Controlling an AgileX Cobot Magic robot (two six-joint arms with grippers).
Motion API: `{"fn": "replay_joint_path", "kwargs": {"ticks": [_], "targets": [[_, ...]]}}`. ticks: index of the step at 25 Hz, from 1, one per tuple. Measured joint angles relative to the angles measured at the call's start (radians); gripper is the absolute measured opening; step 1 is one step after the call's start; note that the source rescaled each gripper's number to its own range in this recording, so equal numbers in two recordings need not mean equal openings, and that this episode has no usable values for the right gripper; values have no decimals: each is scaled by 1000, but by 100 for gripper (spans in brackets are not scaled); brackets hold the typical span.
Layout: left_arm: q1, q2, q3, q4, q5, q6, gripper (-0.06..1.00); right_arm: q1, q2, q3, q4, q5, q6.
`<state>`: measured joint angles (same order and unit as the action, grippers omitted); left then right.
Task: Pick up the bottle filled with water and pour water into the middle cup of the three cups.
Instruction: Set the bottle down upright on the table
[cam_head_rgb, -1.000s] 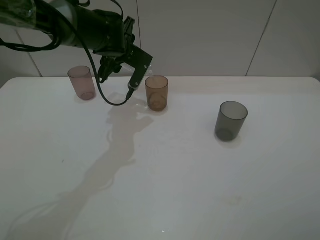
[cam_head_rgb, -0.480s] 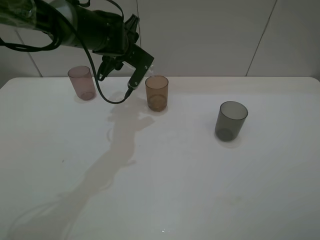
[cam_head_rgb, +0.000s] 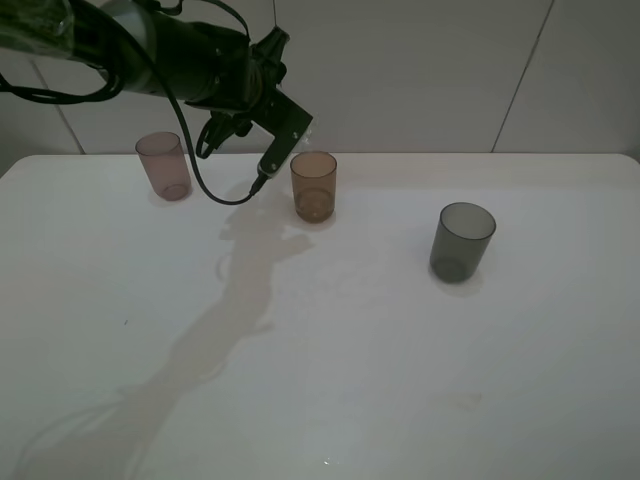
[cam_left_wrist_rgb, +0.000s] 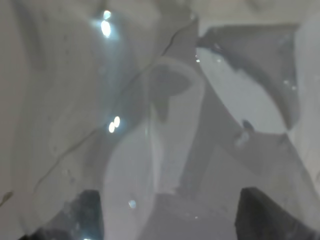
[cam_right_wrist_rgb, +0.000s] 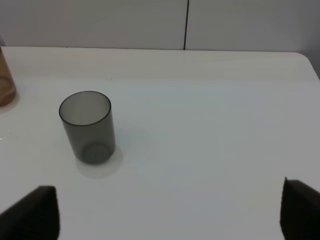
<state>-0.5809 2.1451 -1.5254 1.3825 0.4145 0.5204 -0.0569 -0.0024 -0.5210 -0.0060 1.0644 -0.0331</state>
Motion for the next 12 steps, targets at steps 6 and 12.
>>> {"fn": "replay_joint_path", "kwargs": {"ticks": [6, 12], "targets": [[-7, 0, 0, 37, -9, 0, 1, 0, 0, 0, 0, 0, 0], [-12, 0, 0, 48, -9, 28, 1, 0, 0, 0, 0, 0, 0]]}}
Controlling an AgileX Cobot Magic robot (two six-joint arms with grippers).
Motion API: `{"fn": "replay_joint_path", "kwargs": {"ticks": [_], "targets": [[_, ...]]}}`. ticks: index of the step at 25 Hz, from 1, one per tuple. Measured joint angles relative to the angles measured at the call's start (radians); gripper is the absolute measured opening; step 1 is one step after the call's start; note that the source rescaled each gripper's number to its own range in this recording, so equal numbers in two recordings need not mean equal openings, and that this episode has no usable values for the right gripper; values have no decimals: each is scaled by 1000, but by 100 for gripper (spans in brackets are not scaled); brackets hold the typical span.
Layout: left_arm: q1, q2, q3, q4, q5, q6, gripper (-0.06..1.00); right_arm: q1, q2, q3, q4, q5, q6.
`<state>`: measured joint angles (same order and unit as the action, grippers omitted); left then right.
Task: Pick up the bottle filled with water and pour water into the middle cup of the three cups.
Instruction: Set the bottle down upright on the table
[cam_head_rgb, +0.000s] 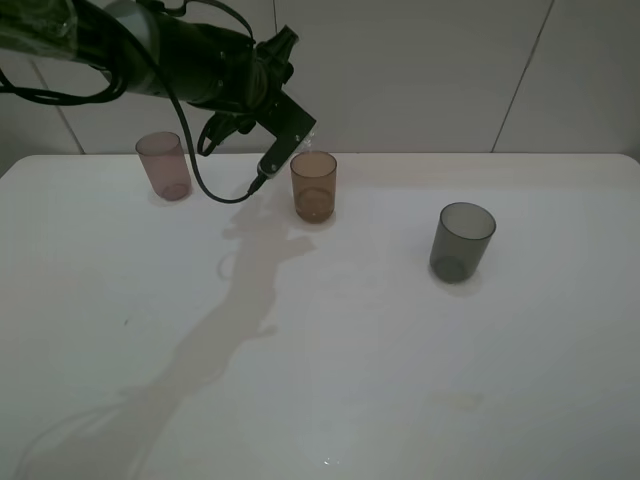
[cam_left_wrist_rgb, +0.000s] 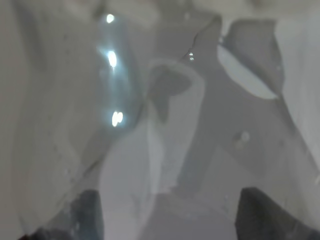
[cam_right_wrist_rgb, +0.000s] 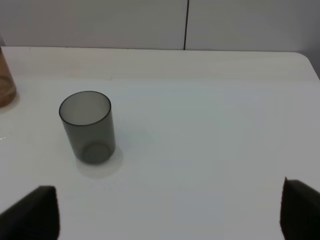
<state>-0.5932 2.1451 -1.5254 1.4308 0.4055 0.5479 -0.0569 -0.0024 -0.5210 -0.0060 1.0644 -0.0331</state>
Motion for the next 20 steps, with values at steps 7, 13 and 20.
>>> {"fn": "replay_joint_path", "kwargs": {"ticks": [7, 13, 20], "targets": [[-5, 0, 0, 2, 0, 61, 1, 0, 0, 0, 0, 0, 0], [-6, 0, 0, 3, 0, 66, 1, 0, 0, 0, 0, 0, 0], [-6, -4, 0, -5, 0, 66, 1, 0, 0, 0, 0, 0, 0]]}}
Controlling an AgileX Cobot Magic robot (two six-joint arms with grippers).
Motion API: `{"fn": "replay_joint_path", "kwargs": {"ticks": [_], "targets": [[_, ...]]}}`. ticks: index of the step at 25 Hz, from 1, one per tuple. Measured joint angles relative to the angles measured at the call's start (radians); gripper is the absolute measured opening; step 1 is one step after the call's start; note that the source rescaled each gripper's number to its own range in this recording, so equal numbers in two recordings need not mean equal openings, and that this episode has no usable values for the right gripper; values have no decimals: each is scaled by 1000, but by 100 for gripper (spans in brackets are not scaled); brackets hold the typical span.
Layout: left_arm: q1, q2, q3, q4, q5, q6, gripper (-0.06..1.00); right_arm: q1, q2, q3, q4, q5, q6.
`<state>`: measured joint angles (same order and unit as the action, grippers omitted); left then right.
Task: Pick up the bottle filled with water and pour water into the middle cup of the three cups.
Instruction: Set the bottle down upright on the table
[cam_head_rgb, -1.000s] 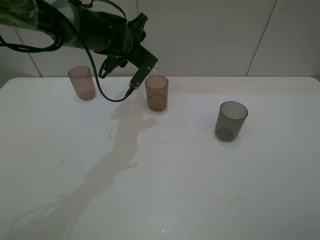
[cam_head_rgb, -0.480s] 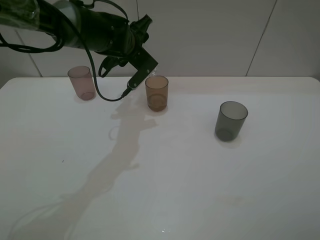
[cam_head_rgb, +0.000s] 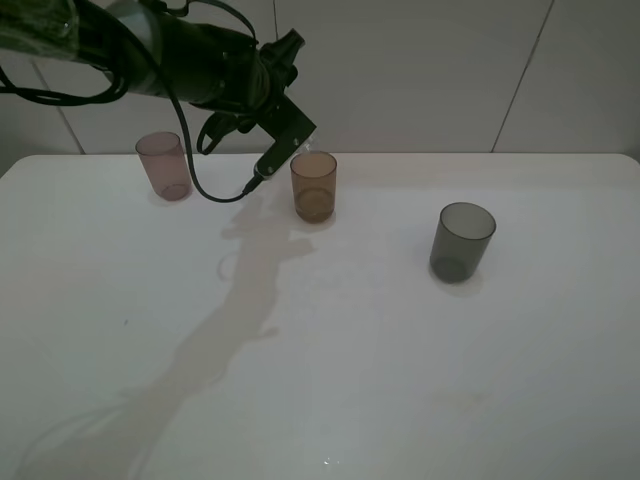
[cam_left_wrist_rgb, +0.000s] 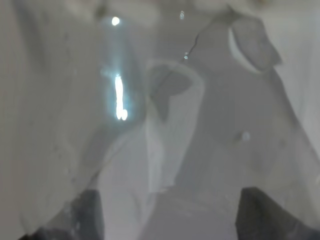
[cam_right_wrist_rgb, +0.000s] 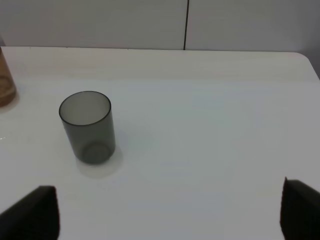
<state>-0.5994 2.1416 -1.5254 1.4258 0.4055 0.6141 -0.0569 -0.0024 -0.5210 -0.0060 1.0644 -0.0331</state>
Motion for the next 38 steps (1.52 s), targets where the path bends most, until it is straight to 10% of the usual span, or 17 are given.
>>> {"fn": "replay_joint_path", "kwargs": {"ticks": [6, 12, 23, 38], "targets": [[0, -50, 0, -131, 1, -87, 1, 0, 0, 0, 0, 0, 0], [0, -115, 0, -230, 18, -391, 1, 0, 0, 0, 0, 0, 0], [0, -186, 42, -527, 132, -1229, 1, 0, 0, 0, 0, 0, 0], [61, -272, 498, -623, -316, -1407, 1, 0, 0, 0, 0, 0, 0]]}}
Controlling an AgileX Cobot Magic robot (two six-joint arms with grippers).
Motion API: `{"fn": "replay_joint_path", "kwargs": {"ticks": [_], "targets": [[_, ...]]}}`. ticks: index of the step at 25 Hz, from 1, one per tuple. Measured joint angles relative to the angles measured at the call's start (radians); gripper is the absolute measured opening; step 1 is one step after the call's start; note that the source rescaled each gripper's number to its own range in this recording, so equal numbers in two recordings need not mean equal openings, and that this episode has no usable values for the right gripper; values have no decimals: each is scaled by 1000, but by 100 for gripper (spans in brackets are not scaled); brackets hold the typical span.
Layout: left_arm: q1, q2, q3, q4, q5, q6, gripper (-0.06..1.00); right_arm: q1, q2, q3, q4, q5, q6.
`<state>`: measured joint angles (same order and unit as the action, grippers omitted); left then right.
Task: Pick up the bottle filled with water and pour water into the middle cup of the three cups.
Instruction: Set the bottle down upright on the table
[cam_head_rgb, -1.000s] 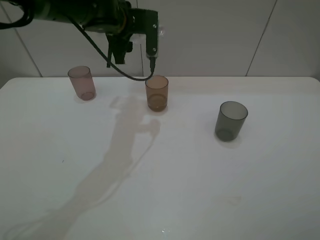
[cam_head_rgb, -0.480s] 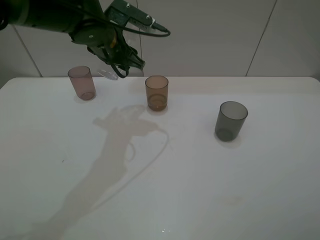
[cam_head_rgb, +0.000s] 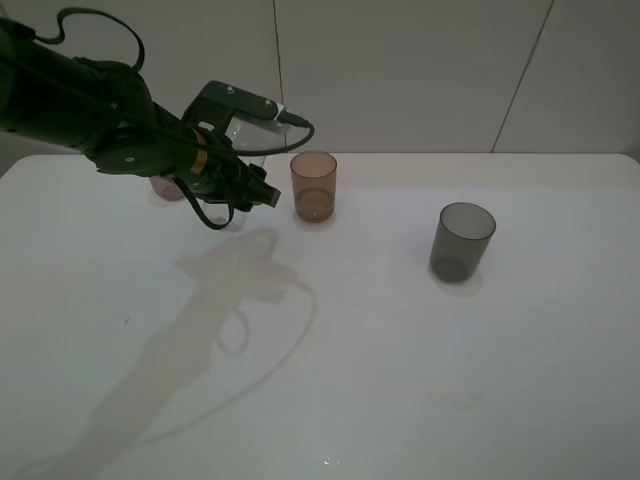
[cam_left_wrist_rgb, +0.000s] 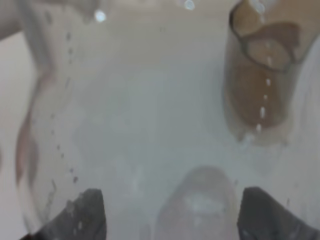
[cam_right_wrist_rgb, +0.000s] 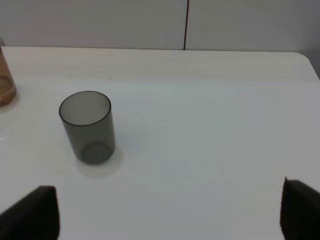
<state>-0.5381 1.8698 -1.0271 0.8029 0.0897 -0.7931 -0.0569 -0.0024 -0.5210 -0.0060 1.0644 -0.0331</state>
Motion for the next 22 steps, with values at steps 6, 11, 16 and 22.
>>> {"fn": "replay_joint_path", "kwargs": {"ticks": [6, 11, 16, 22], "targets": [[34, 0, 140, -156, -233, 115, 1, 0, 0, 0, 0, 0, 0], [41, -1, 263, -376, -433, 456, 1, 0, 0, 0, 0, 0, 0], [58, -1, 379, -534, -667, 670, 1, 0, 0, 0, 0, 0, 0], [86, 40, 458, -570, -780, 693, 1, 0, 0, 0, 0, 0, 0]]}}
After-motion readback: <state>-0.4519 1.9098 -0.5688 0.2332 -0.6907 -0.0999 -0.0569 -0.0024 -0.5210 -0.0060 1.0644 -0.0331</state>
